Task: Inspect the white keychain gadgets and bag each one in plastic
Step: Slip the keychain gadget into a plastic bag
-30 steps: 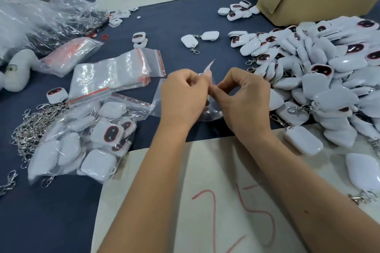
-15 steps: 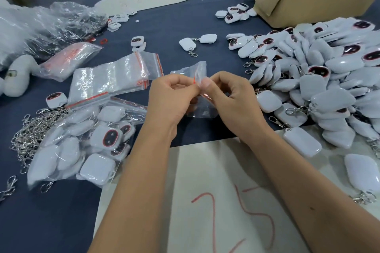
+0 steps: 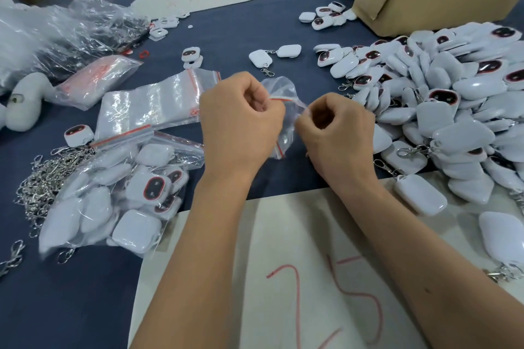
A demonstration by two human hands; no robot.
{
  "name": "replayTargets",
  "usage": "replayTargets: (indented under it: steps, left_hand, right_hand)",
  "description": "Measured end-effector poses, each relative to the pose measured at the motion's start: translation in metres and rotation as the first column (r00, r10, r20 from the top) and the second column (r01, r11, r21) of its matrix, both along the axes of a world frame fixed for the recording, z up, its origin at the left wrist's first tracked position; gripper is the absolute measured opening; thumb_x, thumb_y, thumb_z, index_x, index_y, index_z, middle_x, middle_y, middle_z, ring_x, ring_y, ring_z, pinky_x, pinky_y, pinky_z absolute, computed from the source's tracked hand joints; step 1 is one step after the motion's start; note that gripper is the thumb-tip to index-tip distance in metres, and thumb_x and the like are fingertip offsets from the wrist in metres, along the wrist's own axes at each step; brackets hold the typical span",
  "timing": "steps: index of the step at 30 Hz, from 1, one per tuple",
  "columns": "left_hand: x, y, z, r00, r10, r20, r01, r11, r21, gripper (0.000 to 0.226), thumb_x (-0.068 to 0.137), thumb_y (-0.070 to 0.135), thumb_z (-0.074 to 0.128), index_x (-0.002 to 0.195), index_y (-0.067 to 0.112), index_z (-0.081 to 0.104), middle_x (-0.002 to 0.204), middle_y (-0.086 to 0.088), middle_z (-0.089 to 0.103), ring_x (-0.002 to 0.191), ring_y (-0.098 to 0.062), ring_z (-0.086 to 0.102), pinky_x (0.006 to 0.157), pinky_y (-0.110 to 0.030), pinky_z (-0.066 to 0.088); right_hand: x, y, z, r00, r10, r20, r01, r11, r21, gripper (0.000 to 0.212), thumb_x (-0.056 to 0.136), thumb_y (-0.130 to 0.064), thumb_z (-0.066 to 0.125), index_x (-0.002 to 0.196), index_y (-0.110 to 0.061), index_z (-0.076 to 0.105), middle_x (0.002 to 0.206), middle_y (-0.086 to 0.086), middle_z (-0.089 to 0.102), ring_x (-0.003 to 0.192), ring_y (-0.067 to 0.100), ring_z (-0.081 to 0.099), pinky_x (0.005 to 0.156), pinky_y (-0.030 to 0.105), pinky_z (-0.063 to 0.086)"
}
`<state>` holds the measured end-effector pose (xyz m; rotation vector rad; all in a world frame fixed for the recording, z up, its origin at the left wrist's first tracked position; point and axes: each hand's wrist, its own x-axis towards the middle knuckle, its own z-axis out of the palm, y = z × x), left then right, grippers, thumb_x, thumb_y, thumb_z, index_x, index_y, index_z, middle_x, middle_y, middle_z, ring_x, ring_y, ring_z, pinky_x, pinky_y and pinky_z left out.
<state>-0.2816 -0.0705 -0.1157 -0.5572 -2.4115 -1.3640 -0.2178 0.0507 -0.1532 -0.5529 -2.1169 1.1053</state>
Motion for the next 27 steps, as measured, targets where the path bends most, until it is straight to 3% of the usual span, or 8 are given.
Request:
replayTargets:
  steps: [4,7,10,15,18,20,22,27]
  left_hand:
    - [-0.007,-0.011,0.01,0.996,0.039,-0.081,-0.039,0.999,-0.004,0.004,0.071,0.013,0.069,0.07,0.015,0.065,0.059,0.009,0.061,0.055,-0.006,0.055,0.057,-0.01,0.041]
    - [-0.003,-0.005,0.006,0.999,-0.013,-0.041,0.014,1.0,0.004,0.007,0.072,0.01,0.068,0.073,0.014,0.063,0.059,0.008,0.059,0.055,-0.006,0.053,0.057,-0.014,0.043]
    - [0.001,0.004,-0.005,0.984,-0.162,0.079,0.169,0.98,-0.102,0.017,0.072,0.012,0.074,0.077,0.019,0.06,0.066,0.006,0.062,0.059,-0.007,0.056,0.062,-0.026,0.05]
    - [0.005,0.012,-0.023,0.973,-0.168,0.157,0.212,0.922,-0.325,0.021,0.076,0.014,0.075,0.087,0.021,0.059,0.085,0.004,0.067,0.08,-0.024,0.064,0.075,-0.044,0.055]
    - [0.003,0.01,-0.02,0.985,-0.149,0.091,0.164,0.967,-0.193,0.021,0.073,0.005,0.067,0.082,0.021,0.057,0.075,0.007,0.063,0.072,-0.016,0.061,0.071,-0.036,0.054]
    - [-0.003,0.003,-0.015,0.994,-0.106,0.039,0.11,0.988,-0.105,0.021,0.07,0.0,0.063,0.076,0.018,0.055,0.064,0.009,0.057,0.061,-0.007,0.054,0.062,-0.022,0.046]
    - [-0.009,-0.007,-0.012,0.999,-0.036,-0.016,0.035,0.998,-0.055,0.022,0.067,-0.003,0.062,0.071,0.017,0.053,0.058,0.011,0.051,0.057,-0.005,0.049,0.054,-0.012,0.037]
    - [-0.007,-0.009,-0.01,0.998,-0.027,-0.064,0.021,0.996,-0.083,0.027,0.065,-0.005,0.058,0.068,0.021,0.05,0.058,0.011,0.05,0.057,-0.011,0.049,0.054,-0.025,0.041]
  right_hand:
    - [0.0,0.005,0.002,0.998,-0.067,0.02,0.069,0.994,-0.083,0.006,0.086,-0.018,0.066,0.081,-0.014,0.064,0.069,-0.006,0.066,0.063,0.019,0.066,0.069,0.044,0.057]
    - [-0.001,0.001,0.001,0.999,-0.035,-0.007,0.035,0.995,-0.089,0.01,0.085,-0.017,0.07,0.089,-0.014,0.061,0.073,-0.01,0.062,0.07,0.011,0.063,0.071,0.04,0.057]
    - [-0.002,0.0,-0.001,1.0,-0.016,0.007,0.016,1.0,-0.019,0.025,0.084,-0.022,0.081,0.091,-0.014,0.059,0.073,-0.012,0.06,0.067,0.004,0.057,0.069,0.022,0.049]
    - [-0.003,0.003,-0.003,0.999,-0.043,-0.031,0.044,0.999,0.027,0.017,0.092,-0.017,0.069,0.079,-0.014,0.059,0.069,-0.009,0.063,0.066,0.013,0.061,0.069,0.033,0.05]
    - [-0.004,0.007,-0.003,1.0,-0.022,0.0,0.022,0.995,-0.093,0.022,0.098,-0.02,0.066,0.08,-0.009,0.062,0.071,0.002,0.071,0.059,0.024,0.067,0.058,0.044,0.057]
    - [-0.005,0.012,-0.003,1.0,-0.019,-0.003,0.017,0.963,-0.267,0.02,0.099,-0.021,0.068,0.083,-0.009,0.064,0.07,0.005,0.072,0.048,0.022,0.067,0.041,0.034,0.052]
    - [-0.006,0.014,-0.003,1.0,-0.013,-0.004,0.011,0.925,-0.379,0.015,0.096,-0.017,0.072,0.085,-0.011,0.064,0.067,0.007,0.07,0.044,0.018,0.065,0.038,0.026,0.047]
    - [-0.004,0.011,-0.006,1.0,-0.027,-0.002,0.025,0.975,-0.223,0.014,0.092,-0.017,0.075,0.087,-0.016,0.062,0.076,0.002,0.067,0.057,0.023,0.069,0.045,0.033,0.054]
